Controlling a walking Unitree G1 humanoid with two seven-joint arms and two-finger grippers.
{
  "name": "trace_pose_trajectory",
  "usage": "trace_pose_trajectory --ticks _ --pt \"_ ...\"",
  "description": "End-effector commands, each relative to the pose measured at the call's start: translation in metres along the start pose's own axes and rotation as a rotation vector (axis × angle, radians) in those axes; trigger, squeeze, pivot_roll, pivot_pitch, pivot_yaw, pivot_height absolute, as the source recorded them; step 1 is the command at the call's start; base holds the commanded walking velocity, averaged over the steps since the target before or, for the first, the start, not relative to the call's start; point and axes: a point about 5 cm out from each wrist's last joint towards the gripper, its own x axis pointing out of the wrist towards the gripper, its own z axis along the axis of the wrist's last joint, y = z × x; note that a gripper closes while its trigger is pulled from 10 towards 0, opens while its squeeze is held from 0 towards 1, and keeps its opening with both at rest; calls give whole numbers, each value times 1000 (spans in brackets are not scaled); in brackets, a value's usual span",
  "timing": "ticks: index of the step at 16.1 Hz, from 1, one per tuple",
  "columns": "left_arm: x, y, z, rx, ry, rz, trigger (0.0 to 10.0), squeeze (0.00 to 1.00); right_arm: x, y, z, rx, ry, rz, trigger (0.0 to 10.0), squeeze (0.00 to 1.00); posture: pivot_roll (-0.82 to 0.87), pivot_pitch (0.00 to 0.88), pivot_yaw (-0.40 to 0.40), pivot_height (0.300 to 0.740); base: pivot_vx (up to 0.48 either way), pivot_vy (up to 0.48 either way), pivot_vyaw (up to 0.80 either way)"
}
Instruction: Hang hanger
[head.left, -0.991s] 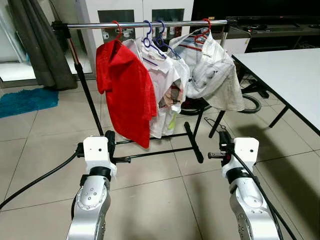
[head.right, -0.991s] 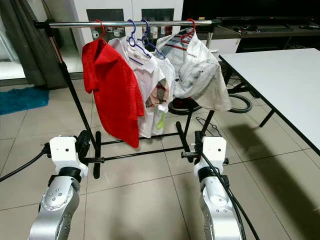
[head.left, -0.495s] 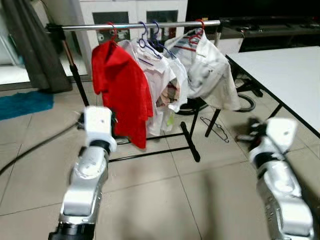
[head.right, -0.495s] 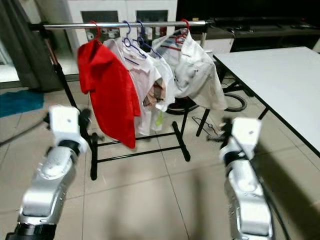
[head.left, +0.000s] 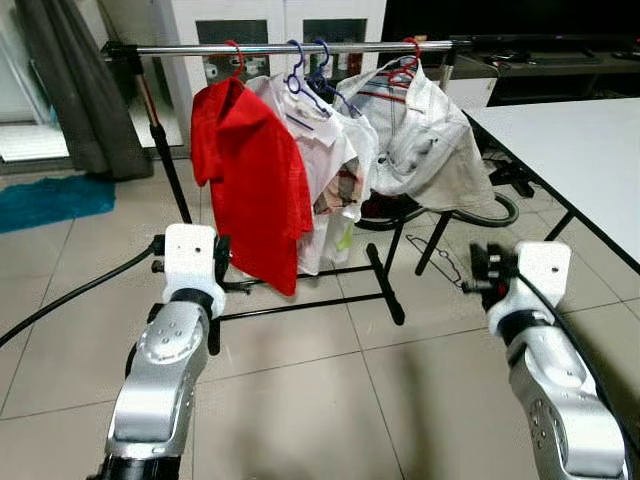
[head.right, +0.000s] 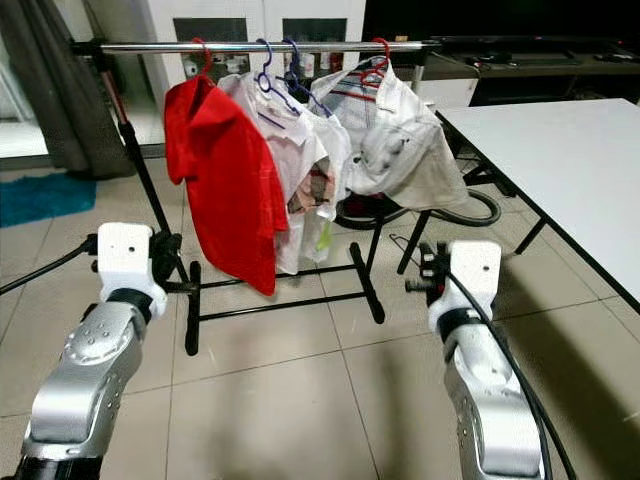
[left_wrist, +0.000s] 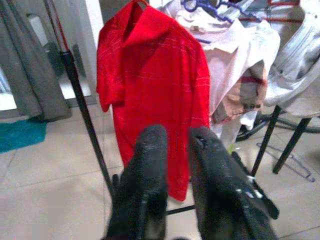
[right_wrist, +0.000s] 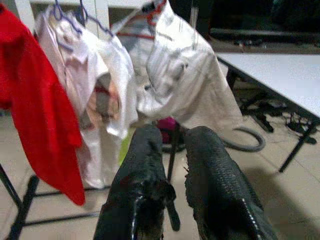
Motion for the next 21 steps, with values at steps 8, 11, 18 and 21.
trace_pose_trajectory --ticks 8,11,18,21 --pt "-1 -10 13 10 -24 -94 10000 1000 1 9 17 -35 -14 46 10000 1000 -4 0 14 740 0 0 0" --pt "0 -5 16 70 -67 -34 10000 1000 8 11 21 -96 -93 -59 10000 1000 11 0 1 740 0 0 0" --pt "0 -1 21 70 -100 -4 10000 1000 9 17 20 20 -116 8 10000 1000 23 0 -2 740 0 -274 457" --pt "0 -3 22 58 -106 -16 10000 1000 10 12 22 68 -104 -41 10000 1000 18 0 1 740 0 -160 254"
